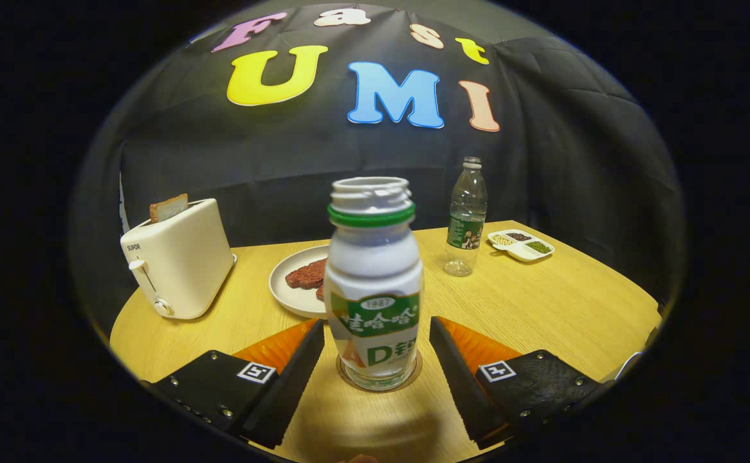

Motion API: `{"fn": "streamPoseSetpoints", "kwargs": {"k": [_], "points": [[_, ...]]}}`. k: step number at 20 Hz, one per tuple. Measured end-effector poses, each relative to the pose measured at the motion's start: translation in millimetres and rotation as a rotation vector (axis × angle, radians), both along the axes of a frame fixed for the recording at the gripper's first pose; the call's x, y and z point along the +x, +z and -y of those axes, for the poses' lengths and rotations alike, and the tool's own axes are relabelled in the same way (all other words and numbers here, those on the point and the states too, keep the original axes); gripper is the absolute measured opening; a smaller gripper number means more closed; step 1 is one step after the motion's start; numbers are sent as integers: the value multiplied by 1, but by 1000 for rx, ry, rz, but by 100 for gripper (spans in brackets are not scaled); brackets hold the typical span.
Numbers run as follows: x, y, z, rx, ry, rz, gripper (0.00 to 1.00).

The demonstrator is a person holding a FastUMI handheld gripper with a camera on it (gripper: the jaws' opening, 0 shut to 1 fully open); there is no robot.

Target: Take the bottle from table, then pour the juice into the cup, finally place the bottle on the coaster

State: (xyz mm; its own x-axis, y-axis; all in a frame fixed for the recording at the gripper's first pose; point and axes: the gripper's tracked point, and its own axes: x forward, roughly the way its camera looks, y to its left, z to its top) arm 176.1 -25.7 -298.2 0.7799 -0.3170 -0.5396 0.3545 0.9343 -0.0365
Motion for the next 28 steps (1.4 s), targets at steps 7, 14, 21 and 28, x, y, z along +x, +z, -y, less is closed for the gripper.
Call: {"fn": "streamPoseSetpoints", "kwargs": {"k": [7, 14, 21, 28], "points": [[-29, 84, -13, 5, 81, 145, 99], [-76, 187, -33, -24, 202, 294, 99], [-134, 249, -36, -49, 264, 399, 99], [-162, 284, -28, -54, 272, 473, 99]]}}
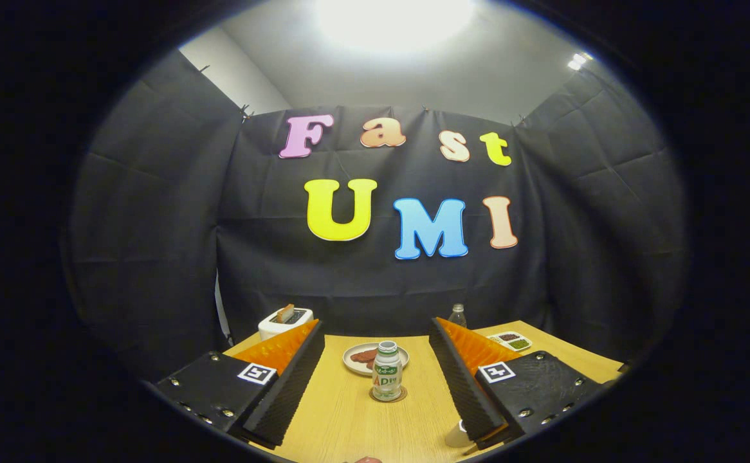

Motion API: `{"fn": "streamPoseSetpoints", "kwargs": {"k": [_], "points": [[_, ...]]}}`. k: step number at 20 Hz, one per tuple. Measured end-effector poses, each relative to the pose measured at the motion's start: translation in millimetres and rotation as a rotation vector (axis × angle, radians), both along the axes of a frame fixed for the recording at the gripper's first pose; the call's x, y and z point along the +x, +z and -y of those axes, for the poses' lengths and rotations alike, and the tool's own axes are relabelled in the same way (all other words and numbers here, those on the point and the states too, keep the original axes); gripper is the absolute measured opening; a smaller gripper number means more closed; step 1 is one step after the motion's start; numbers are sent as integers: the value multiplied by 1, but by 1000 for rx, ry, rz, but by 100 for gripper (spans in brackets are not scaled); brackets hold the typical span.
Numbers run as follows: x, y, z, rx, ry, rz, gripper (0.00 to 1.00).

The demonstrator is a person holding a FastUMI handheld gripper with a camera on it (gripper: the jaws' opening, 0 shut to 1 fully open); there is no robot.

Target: Take the bottle from table, then pour the juice into the cup, finally place the bottle on the coaster

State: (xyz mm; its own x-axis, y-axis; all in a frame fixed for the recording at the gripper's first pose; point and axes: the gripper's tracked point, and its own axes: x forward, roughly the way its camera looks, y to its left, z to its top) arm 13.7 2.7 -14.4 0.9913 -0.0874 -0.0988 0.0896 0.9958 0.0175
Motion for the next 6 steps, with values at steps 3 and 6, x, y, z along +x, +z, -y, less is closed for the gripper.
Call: {"fn": "streamPoseSetpoints", "kwargs": {"k": [3, 6], "points": [[-6, 8, 3, 2, -3, 19, 99], [-10, 12, 2, 9, 1, 38, 99]]}}
